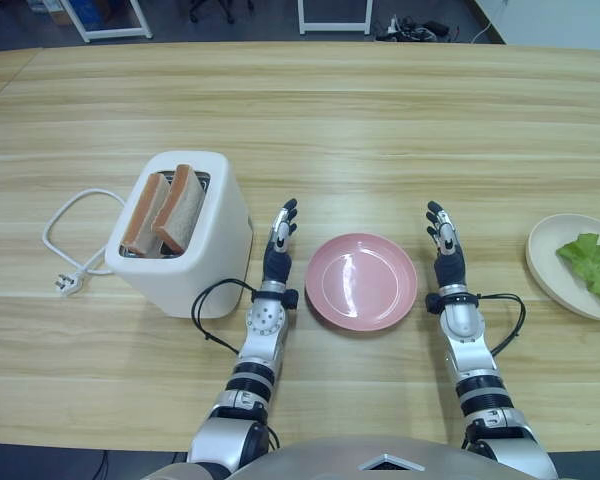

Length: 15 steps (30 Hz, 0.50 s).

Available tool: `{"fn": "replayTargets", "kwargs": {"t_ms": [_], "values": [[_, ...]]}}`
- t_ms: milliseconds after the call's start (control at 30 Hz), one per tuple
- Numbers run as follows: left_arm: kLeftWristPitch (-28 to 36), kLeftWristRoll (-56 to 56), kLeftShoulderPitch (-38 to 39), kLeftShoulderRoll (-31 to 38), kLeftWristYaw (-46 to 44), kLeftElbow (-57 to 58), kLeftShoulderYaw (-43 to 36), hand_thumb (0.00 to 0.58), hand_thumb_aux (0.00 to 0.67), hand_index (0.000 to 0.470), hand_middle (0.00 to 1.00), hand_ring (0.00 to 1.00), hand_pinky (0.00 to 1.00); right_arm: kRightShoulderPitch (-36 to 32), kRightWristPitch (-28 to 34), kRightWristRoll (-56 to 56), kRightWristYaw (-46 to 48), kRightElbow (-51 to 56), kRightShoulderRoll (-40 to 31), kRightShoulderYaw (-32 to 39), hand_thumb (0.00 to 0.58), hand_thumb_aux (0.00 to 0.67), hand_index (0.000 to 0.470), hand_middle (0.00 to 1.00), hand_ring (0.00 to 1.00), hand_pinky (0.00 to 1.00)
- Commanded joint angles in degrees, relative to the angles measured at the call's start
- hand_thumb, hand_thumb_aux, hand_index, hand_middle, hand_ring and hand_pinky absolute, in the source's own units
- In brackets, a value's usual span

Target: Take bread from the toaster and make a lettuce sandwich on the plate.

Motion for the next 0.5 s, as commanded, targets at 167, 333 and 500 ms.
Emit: {"fn": "replayTargets", "kwargs": {"t_ms": [167,333,500], "values": [[1.2,0.1,0.5,0.5,-0.4,-0.6,-0.3,0.0,0.0,0.0,0.0,0.0,0.0,0.6,1.3,0.3,-0.4,-1.2,0.0,-0.3,0.0,0.0,0.0,0.0,0.0,0.0],[0.3,6.4,7.5,2.3,-1.7,-18.7,-5.1,0.0,0.0,0.0,0.0,0.0,0.0,0.9,1.1,0.3,0.3,-1.2,0.4,-0.1,0.0,0.0,0.0,0.0,0.0,0.0],[12.2,-9.9,20.1,13.0,-11.6,-70.1,-9.2,0.0,0.0,0.0,0.0,0.0,0.0,-0.1,1.3,-0.7,-0.2,0.7,1.4,0.8,0.0,0.0,0.0,0.0,0.0,0.0]]}}
